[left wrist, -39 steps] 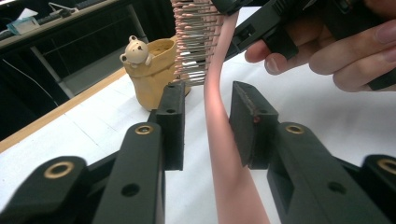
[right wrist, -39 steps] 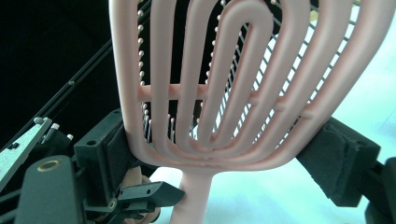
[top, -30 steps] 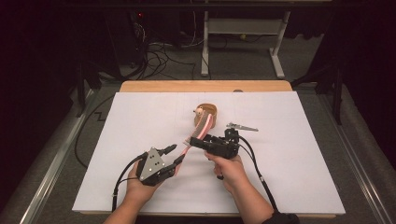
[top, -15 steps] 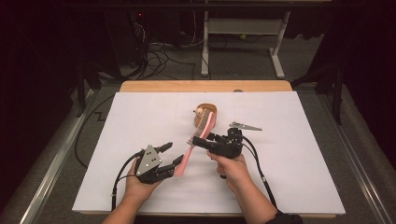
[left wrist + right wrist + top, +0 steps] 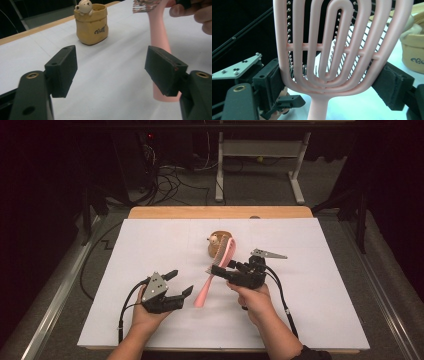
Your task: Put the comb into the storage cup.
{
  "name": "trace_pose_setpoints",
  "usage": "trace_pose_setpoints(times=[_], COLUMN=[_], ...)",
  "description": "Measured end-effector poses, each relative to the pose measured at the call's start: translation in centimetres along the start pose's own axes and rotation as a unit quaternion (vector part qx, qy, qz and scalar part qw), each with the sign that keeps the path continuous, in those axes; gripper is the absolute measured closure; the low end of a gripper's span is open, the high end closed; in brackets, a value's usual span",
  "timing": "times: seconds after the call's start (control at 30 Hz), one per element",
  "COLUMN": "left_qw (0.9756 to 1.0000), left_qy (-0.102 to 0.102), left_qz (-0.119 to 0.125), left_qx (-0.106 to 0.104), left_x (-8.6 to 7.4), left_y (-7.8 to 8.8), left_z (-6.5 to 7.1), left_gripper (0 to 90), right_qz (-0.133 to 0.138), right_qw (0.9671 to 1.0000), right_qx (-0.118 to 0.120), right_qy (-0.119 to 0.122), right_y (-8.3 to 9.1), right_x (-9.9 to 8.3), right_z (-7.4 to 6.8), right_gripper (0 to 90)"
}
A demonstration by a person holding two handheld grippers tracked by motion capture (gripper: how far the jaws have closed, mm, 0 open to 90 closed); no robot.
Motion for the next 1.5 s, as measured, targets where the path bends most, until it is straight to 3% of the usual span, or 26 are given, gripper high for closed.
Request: trace_pose_setpoints(times=[0.63,0.9,1.5], left_qw=[0.9994,0.9989,0.9988], left_qy=[0.030,0.042,0.045], left_qz=[0.000,-0.006,-0.007], left_qx=[0.015,0.021,0.018], left_x=[-0.7,-0.9,-1.2], left_y=[0.2,0.1,0.4], left_z=[-1.5,-2.1,-2.4], left_gripper=[13.9,0.0,0.0], right_qz=[0.025,0.035,0.057], right_qw=[0.9982,0.9966,0.9913], right_qx=[-0.029,-0.041,-0.074], right_qy=[0.045,0.062,0.093], right_y=[2.6,3.7,5.5], right_x=[1.6,2.2,3.3], right_z=[-0.7,-1.0,-0.9], right_gripper=[19.9,19.9,19.9])
Point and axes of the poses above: each handheld gripper's, and its own axes: y roughly backward along the jaws, x roughly out of its top, z roughly to its right, the point moved 4 cm from there along -y, roughly forward along the jaws, and after that the axes turned 10 degrees about -y, right-handed, at the moved point
